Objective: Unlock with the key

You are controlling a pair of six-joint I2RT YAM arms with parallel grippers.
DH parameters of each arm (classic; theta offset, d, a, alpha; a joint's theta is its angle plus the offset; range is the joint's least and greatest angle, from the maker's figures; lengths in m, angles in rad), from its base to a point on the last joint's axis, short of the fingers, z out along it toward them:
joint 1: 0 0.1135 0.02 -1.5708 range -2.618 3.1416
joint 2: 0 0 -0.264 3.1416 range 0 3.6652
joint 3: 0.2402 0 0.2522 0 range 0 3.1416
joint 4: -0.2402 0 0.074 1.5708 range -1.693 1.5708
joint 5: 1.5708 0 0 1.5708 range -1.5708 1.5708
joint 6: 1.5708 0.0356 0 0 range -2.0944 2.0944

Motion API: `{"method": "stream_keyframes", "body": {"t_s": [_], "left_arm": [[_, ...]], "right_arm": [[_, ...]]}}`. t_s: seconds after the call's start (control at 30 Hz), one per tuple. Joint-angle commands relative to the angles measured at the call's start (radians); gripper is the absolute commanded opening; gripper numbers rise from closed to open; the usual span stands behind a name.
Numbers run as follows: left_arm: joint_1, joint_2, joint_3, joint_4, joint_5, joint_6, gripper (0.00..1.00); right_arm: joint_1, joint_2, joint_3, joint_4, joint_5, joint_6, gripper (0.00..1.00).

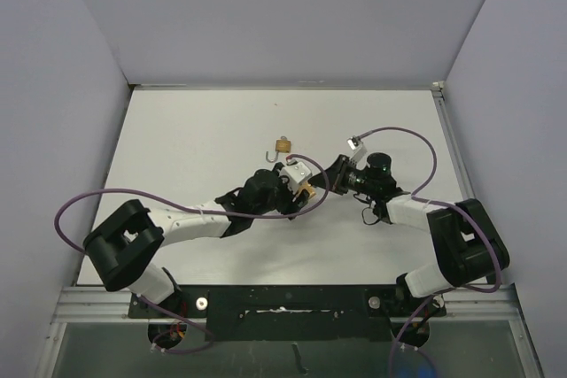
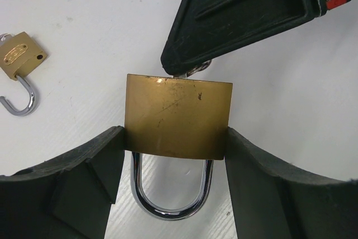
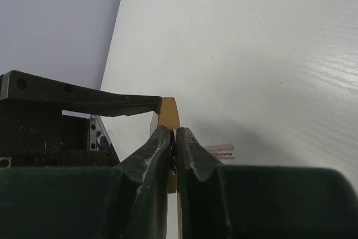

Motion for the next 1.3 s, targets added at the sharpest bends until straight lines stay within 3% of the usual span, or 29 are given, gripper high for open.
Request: {"method": "stream_keyframes", "body": {"t_s": [0.0, 0.33, 0.57, 0.9, 1.27], "left_arm": [[-0.047, 0.012, 0.082, 0.228, -0.066, 0.002, 0.00], [-0.111, 0.076, 0.144, 0.178, -0.185, -0.032, 0.00], [-0.128, 0.093, 0.183, 0.124, -0.208, -0.062, 0.00], [-0.159, 0.118, 0.216, 0.070, -0.246, -0.071, 0.00], [-0.179, 0.128, 0.224, 0.056, -0.265, -0.070, 0.00]], "right_arm": [[0.003, -0.022, 0.101, -0.159, 0.016, 0.005, 0.00], [0.039, -0.081, 0.268, -0.594, 0.145, -0.010, 0.00], [0.075, -0.083, 0.328, -0.762, 0.216, 0.010, 0.00], [0.083, -0.077, 0.367, -0.888, 0.275, 0.069, 0.00], [0.089, -0.106, 0.370, -0.893, 0.283, 0.083, 0.00]]}}
